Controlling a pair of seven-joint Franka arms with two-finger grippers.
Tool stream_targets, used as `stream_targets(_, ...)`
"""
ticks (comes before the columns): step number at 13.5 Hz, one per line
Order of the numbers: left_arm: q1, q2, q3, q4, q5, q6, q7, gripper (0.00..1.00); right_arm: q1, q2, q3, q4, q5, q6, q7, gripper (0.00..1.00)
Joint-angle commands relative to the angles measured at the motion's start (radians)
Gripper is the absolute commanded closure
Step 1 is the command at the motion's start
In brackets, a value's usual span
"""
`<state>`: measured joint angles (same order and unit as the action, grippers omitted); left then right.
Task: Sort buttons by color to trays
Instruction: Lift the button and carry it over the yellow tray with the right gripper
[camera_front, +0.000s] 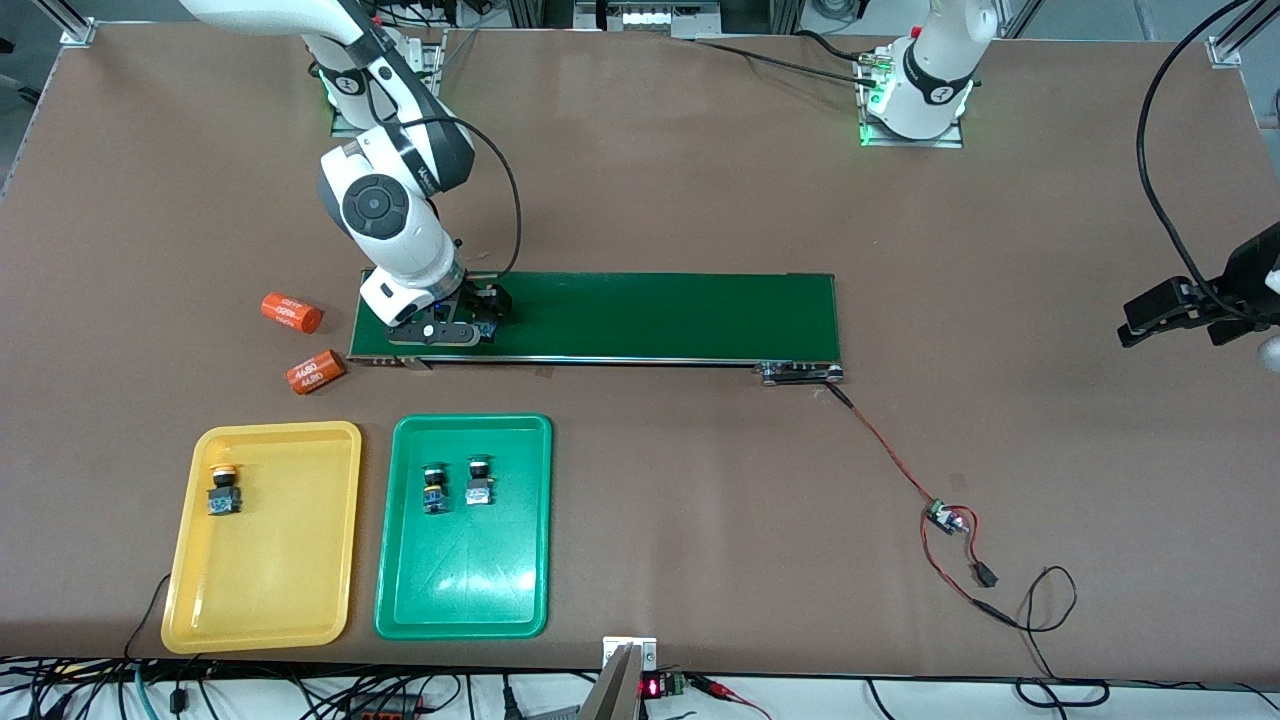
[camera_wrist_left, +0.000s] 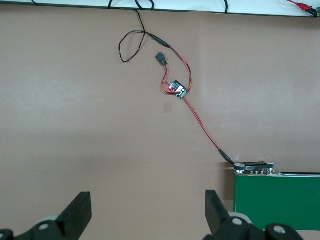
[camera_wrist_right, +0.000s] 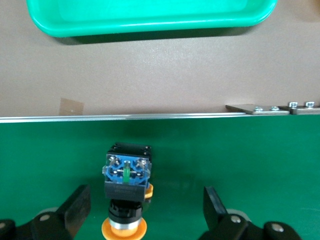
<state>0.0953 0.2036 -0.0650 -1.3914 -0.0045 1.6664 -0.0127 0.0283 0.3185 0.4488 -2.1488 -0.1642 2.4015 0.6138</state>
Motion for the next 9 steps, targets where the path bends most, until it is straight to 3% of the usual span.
stream_targets(1, 0.001, -0.003, -0.001, -0.003, 0.012, 0.009, -0.003, 0.0, -0.022, 0.02, 0.007, -0.016, -0.009, 0.031, -0.011, 0.0)
stream_targets(2, 0.001, -0.004, -0.001, -0.003, 0.012, 0.009, -0.004, 0.0, -0.024, 0.027, 0.005, -0.016, -0.009, 0.03, -0.015, 0.0)
stream_targets(5, 0.001, -0.003, -0.001, -0.001, 0.011, 0.009, -0.004, 0.0, -0.03, 0.042, 0.005, -0.016, -0.014, 0.044, -0.017, 0.16)
stream_targets(7, 0.001, -0.003, -0.001, -0.001, 0.011, 0.009, -0.003, 0.0, -0.03, 0.05, 0.005, -0.014, -0.017, 0.048, -0.019, 0.4)
stream_targets(9, 0.001, -0.003, 0.001, -0.001, 0.009, 0.009, -0.003, 0.0, -0.036, 0.05, 0.004, -0.013, -0.017, 0.047, -0.026, 0.73)
